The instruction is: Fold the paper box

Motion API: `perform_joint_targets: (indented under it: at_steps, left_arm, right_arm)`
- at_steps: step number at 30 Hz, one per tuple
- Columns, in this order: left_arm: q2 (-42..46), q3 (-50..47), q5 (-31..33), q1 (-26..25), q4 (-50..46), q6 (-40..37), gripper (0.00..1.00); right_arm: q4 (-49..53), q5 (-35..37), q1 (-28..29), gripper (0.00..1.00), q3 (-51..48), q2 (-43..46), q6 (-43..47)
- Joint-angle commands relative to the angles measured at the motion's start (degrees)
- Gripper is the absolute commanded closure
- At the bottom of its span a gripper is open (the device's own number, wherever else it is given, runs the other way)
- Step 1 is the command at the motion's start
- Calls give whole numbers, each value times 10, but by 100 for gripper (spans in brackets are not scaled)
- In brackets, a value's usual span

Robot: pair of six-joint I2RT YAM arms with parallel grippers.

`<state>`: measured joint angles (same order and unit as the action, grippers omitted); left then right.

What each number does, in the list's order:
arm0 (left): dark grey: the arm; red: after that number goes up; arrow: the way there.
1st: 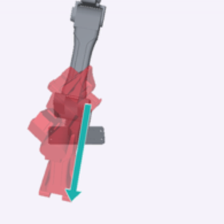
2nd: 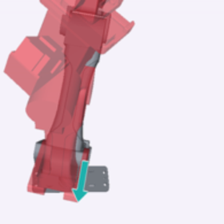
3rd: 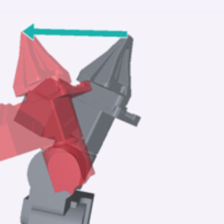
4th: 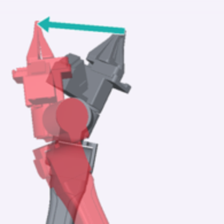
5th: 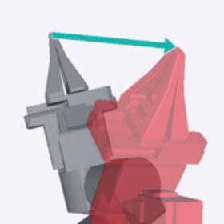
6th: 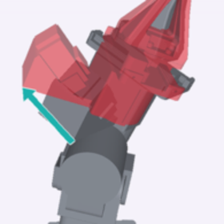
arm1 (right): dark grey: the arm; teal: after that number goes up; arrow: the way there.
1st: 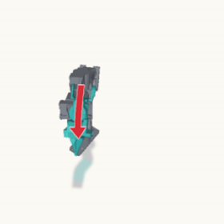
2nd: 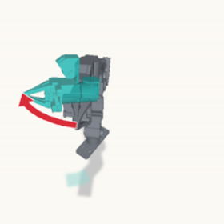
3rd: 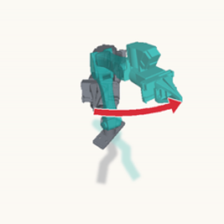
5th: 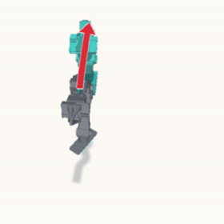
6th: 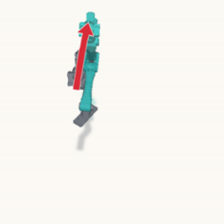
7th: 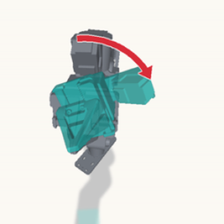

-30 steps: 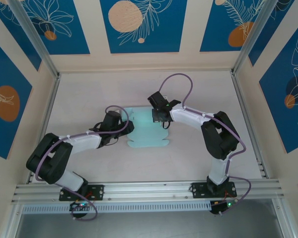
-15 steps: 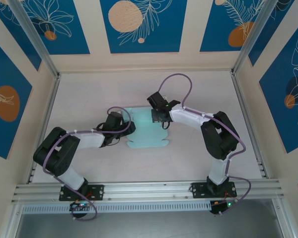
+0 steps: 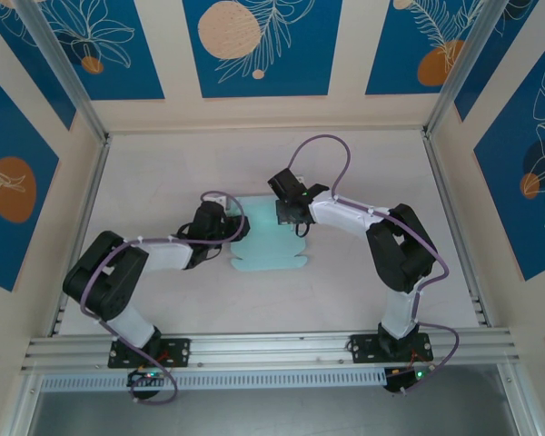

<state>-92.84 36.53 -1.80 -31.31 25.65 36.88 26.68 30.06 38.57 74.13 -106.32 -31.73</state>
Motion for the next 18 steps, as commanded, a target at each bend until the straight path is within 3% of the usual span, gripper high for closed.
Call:
perform_joint_targets:
  at_steps: [1, 9, 18]
  left_arm:
    - [-9, 15, -26, -8, 32, -21, 63]
    - [3, -9, -97, -9, 79, -14, 64]
    - [169, -45, -137, -9, -43, -52, 61]
  right_arm:
    - [16, -6, 7, 100, -11, -23, -6]
    - [26, -3, 5, 100, -4, -37, -16]
    - [35, -7, 4, 100, 10, -43, -21]
